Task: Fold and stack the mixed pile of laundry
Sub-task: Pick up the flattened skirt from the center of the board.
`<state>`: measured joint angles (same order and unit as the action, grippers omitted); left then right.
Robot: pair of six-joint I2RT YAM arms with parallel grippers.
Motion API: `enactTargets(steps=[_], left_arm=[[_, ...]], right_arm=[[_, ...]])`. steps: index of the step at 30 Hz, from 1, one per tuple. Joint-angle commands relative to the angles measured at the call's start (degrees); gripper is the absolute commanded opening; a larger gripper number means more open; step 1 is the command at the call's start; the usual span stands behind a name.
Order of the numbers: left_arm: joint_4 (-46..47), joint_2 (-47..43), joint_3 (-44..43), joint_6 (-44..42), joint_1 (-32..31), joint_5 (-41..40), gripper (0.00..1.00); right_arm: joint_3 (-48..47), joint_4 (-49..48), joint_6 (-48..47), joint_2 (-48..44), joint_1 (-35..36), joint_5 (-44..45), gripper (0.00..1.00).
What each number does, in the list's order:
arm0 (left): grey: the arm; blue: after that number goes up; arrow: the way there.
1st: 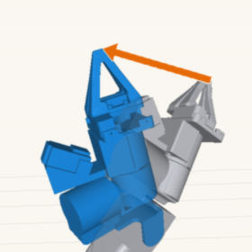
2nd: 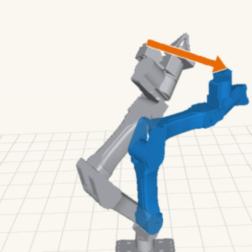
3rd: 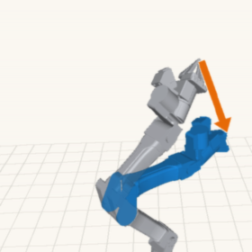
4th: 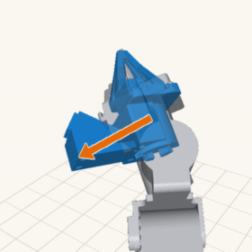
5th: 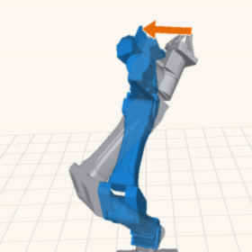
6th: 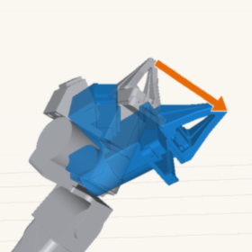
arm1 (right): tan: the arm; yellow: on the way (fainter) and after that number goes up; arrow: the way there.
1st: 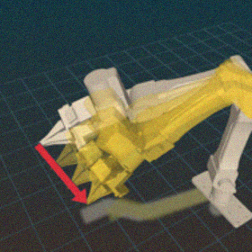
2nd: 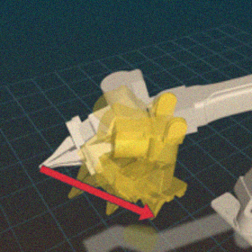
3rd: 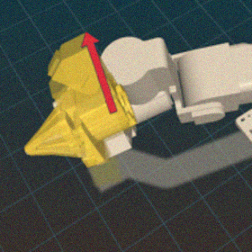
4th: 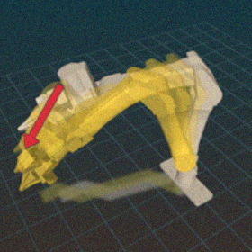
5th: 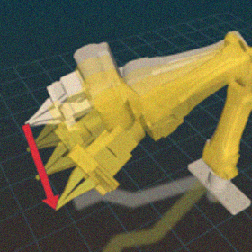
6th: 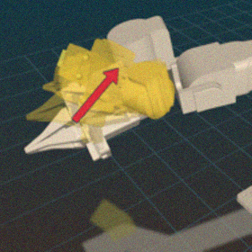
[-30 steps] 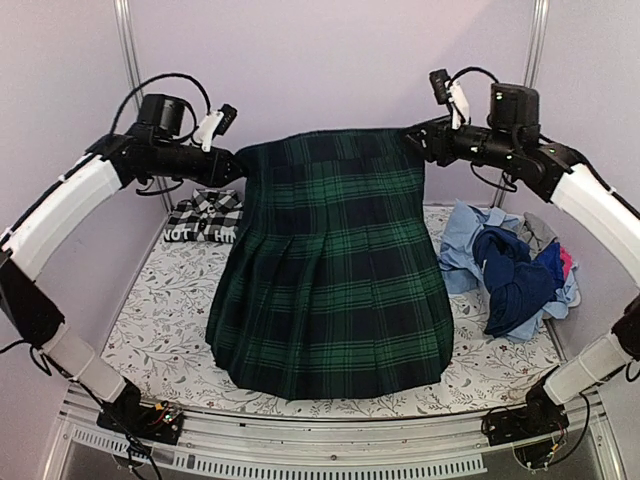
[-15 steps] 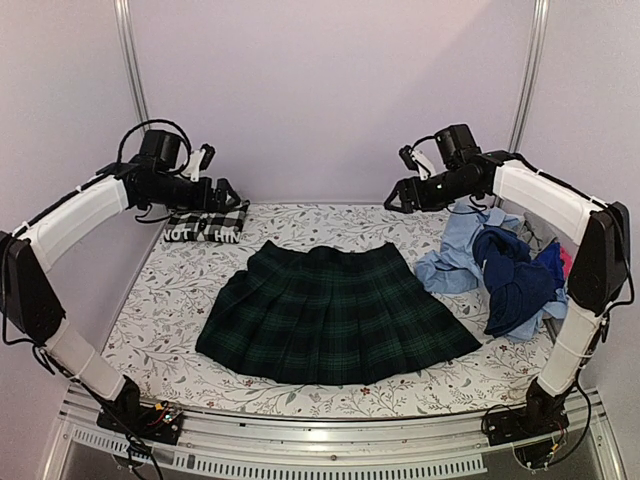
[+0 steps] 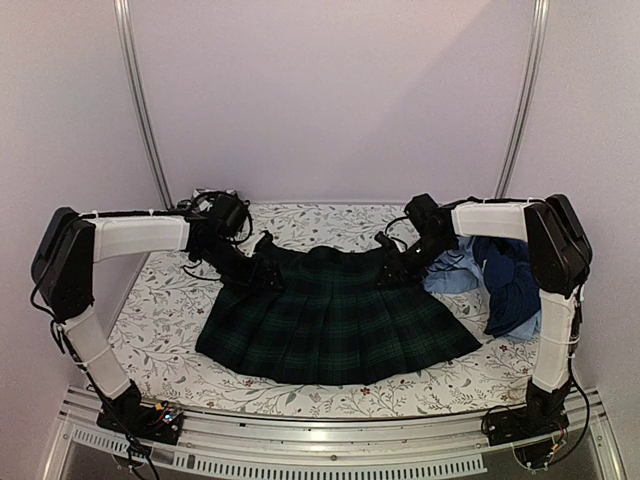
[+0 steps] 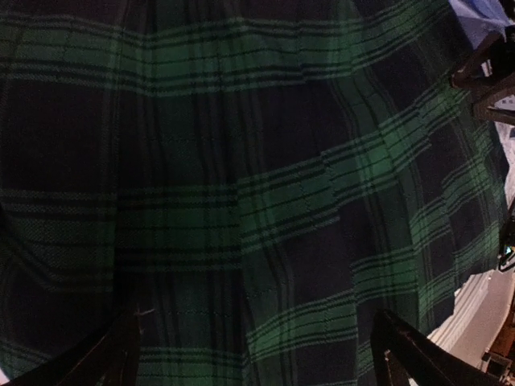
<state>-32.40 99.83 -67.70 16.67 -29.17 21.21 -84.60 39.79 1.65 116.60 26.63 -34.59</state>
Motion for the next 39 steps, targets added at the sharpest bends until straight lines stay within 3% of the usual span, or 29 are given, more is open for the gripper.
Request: enactTargets(steps=[1, 6, 13, 19, 24, 28, 39], left_arm=[[-1.43, 5.86, -0.93, 2.87, 0.44, -5.86, 1.0], [-2.18, 8.85, -2.83, 5.48, 4.0, -11.56, 1.0], [8.55, 0.2, -2.86, 1.41, 11.68, -1.01, 1.0], [6.52, 10.85, -13.46, -0.65, 15.31, 2.35, 1.0], [6.16, 19.11, -21.57, -0.96, 15.39, 2.86, 0.86], [5.95, 23.47, -24.54, -1.06, 15.39, 3.66, 0.75], [4.72, 31.58, -29.38, -1.97, 14.94, 4.35, 0.7]], right_arm=[[1.38, -0.54, -0.34, 3.1, 0.2, -1.21, 0.52], [3.81, 1.32, -0.08, 6.56, 0.08, 1.01, 0.52], [9.83, -1.8, -0.45, 0.21, -0.07, -1.3, 0.49], [-0.32, -8.34, 7.21, -4.09, -3.84, 0.84, 0.51], [-8.63, -6.87, 12.36, 1.1, -7.3, 5.8, 0.53], [-11.81, -5.12, 12.16, 4.82, -7.95, 6.89, 0.58], [-16.26, -3.31, 9.23, 14.14, -7.97, 13.14, 0.58]])
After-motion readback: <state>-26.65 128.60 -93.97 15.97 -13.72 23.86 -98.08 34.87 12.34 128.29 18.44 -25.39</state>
